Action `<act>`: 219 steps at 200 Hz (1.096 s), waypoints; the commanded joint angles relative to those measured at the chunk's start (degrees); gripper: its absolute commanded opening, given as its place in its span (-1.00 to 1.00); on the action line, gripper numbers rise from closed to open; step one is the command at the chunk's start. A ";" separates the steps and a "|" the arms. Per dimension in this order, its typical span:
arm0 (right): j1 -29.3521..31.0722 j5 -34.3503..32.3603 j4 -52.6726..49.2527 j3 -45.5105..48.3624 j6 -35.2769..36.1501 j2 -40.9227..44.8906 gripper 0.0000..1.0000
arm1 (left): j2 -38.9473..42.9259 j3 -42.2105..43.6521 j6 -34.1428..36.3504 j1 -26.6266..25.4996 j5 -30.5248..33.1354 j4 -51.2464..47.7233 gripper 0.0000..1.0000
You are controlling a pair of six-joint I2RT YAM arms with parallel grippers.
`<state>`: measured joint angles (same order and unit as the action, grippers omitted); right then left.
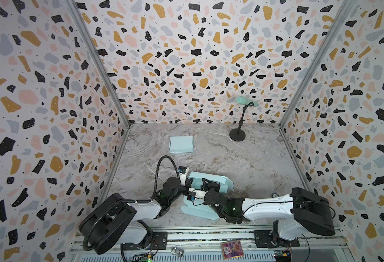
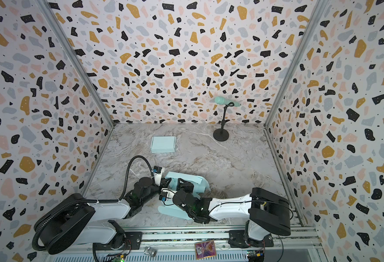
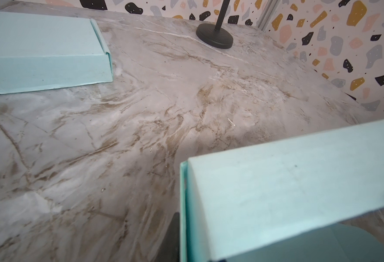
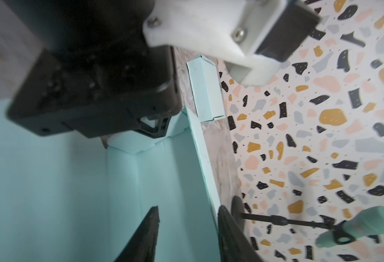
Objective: Fold the paper box
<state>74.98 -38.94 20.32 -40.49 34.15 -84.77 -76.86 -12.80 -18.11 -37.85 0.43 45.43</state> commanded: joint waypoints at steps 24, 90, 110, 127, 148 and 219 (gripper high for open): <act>0.56 11.10 -10.30 -4.86 -25.38 9.69 0.16 | 0.96 -0.26 2.15 -1.69 3.55 2.18 -0.67; -16.00 32.86 -15.02 -10.40 -48.24 11.77 0.33 | 1.67 -0.99 3.04 -3.28 5.81 0.73 -0.64; -21.54 39.29 -17.20 -12.31 -50.95 7.76 0.31 | 1.12 -1.48 3.39 -3.69 6.06 0.46 -0.63; -24.06 43.44 -18.30 -13.49 -52.21 3.97 0.30 | 0.51 -1.96 3.67 -4.06 6.42 0.12 -0.63; -25.57 47.17 -17.35 -13.30 -53.83 0.32 0.28 | -0.01 -2.64 4.11 -4.38 7.08 -0.38 -0.63; -28.66 57.08 -11.23 -8.70 -57.69 -6.21 -0.01 | -5.39 -5.92 5.65 -5.75 9.05 -1.10 -0.63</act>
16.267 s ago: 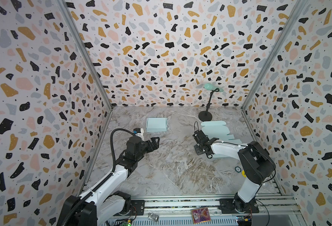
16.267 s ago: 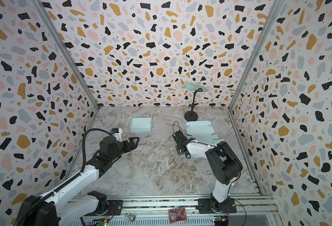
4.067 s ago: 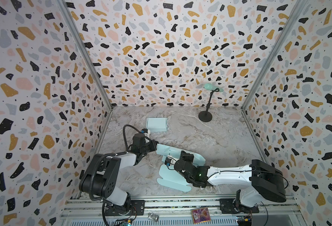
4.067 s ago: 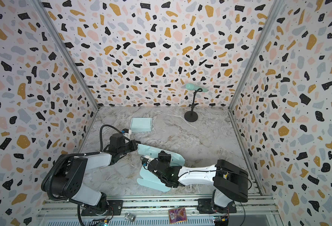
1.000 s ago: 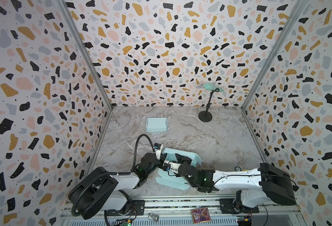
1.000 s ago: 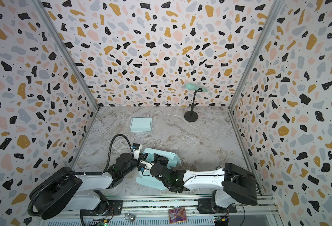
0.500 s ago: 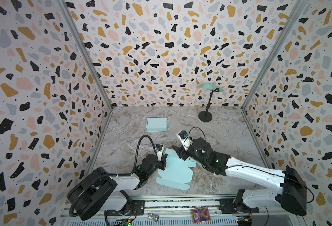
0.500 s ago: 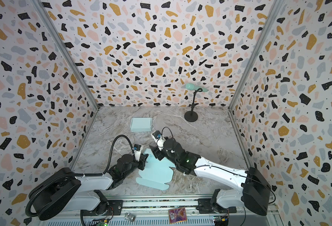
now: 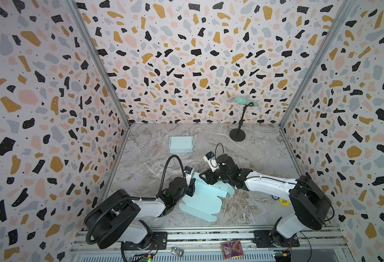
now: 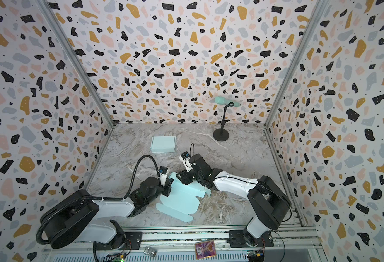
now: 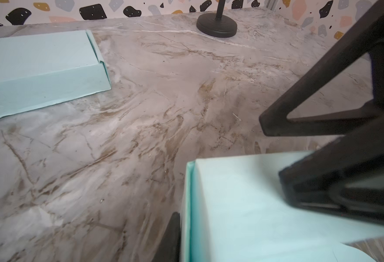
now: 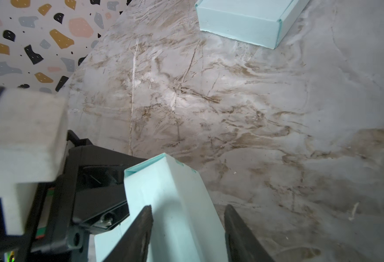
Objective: Fold the paper box
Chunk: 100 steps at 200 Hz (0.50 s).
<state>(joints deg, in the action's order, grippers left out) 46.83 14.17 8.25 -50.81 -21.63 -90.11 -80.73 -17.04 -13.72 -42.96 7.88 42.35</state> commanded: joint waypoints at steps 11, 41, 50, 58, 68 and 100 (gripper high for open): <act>-0.51 4.38 1.27 2.08 -2.19 -1.56 -0.05 | -2.17 -1.77 1.14 -0.67 2.16 2.44 -0.63; -0.51 8.00 4.70 3.97 -4.31 -2.87 -0.14 | -3.78 -1.60 0.78 -1.10 3.89 4.19 -0.56; -0.51 9.14 5.81 4.61 -5.17 -2.88 -0.16 | -4.08 -1.60 0.69 -1.21 4.47 4.71 -0.53; -0.51 9.97 6.90 5.39 -6.10 -2.66 -0.17 | -4.29 -1.60 0.64 -1.40 5.03 5.18 -0.53; -0.51 10.85 7.98 6.24 -7.28 -2.29 -0.18 | -4.35 -1.51 0.54 -1.54 5.70 5.71 -0.53; -0.27 10.74 9.16 8.33 -9.35 -0.66 -0.19 | -4.70 -0.87 0.35 -1.93 7.75 7.51 -0.59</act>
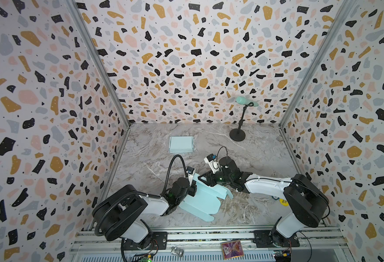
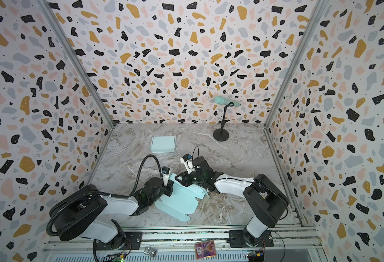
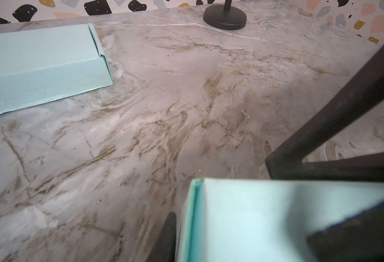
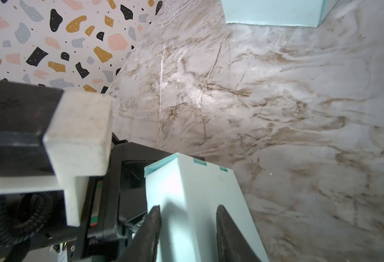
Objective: Fold the paper box
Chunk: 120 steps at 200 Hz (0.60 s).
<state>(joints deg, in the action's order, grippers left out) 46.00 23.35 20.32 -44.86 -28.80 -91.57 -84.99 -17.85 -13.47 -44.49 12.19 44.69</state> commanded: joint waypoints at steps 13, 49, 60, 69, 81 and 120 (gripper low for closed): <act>0.80 0.98 -2.85 2.71 -2.94 1.04 -0.20 | -0.78 0.25 0.03 -0.51 4.18 5.93 -0.64; 2.84 1.93 0.96 4.26 -8.38 1.40 -0.24 | -0.63 1.35 -1.40 -0.63 6.52 7.92 -0.76; 4.17 1.92 2.47 4.82 -10.08 1.65 -0.24 | -0.63 1.50 -1.74 -0.68 6.51 8.39 -0.76; 4.94 1.66 2.73 5.09 -11.02 1.75 -0.24 | -0.79 1.33 -1.73 -0.67 6.36 8.45 -0.75; 5.25 0.89 3.13 5.77 -11.88 2.07 -0.25 | -1.21 1.24 -1.67 -0.70 6.15 8.50 -0.71; 3.52 -2.36 1.07 6.80 -11.53 4.78 -0.24 | -1.03 1.95 -1.73 -0.77 4.52 8.72 -0.62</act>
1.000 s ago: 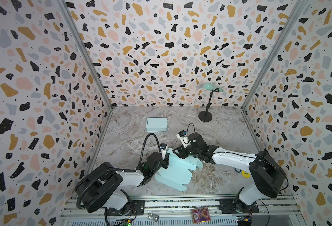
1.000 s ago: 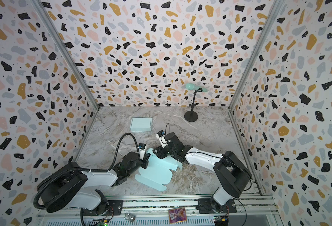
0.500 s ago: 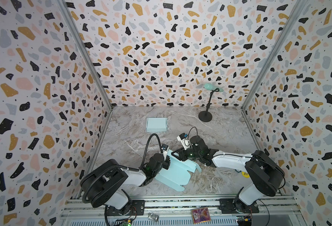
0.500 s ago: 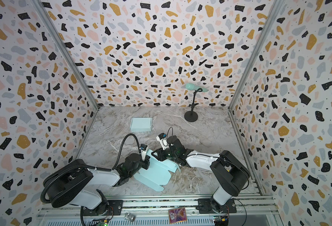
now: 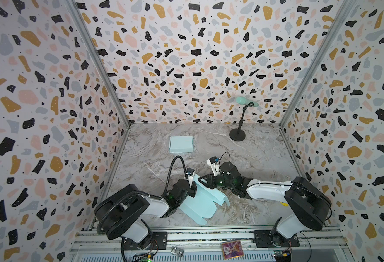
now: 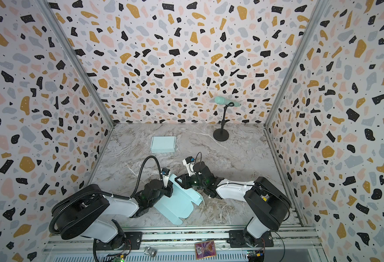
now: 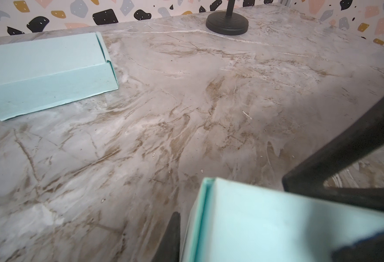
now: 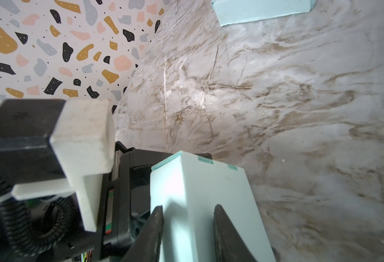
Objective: Fold the paper box
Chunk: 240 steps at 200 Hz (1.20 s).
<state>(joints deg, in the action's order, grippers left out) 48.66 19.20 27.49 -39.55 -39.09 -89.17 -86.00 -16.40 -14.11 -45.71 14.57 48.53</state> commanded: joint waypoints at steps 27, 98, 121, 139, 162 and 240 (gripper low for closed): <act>-0.57 -0.21 -8.85 1.10 0.56 4.59 -0.24 | 1.59 2.35 -1.40 0.45 2.18 4.90 -0.59; -1.56 -0.95 -9.65 0.79 1.48 4.10 -0.26 | -1.22 3.50 -2.15 0.37 -0.28 8.75 -0.44; -1.56 -1.24 -9.61 0.71 1.39 4.22 -0.26 | -2.23 3.48 -2.20 0.37 -0.11 9.45 -0.41; -1.56 -1.61 -9.59 0.71 1.39 4.27 -0.27 | -3.53 3.31 -2.03 0.34 -0.16 10.06 -0.41; -1.56 -1.51 -9.52 0.61 1.21 4.03 -0.28 | -4.43 3.31 -2.32 0.32 0.00 11.24 -0.45; -0.91 -1.93 -8.72 0.62 0.64 3.62 -0.31 | -6.31 2.96 -2.15 0.06 0.34 12.33 -0.63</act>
<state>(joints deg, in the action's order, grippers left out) 47.11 18.37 21.47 -39.00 -38.41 -85.32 -91.35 -13.13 -16.23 -45.56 14.22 57.36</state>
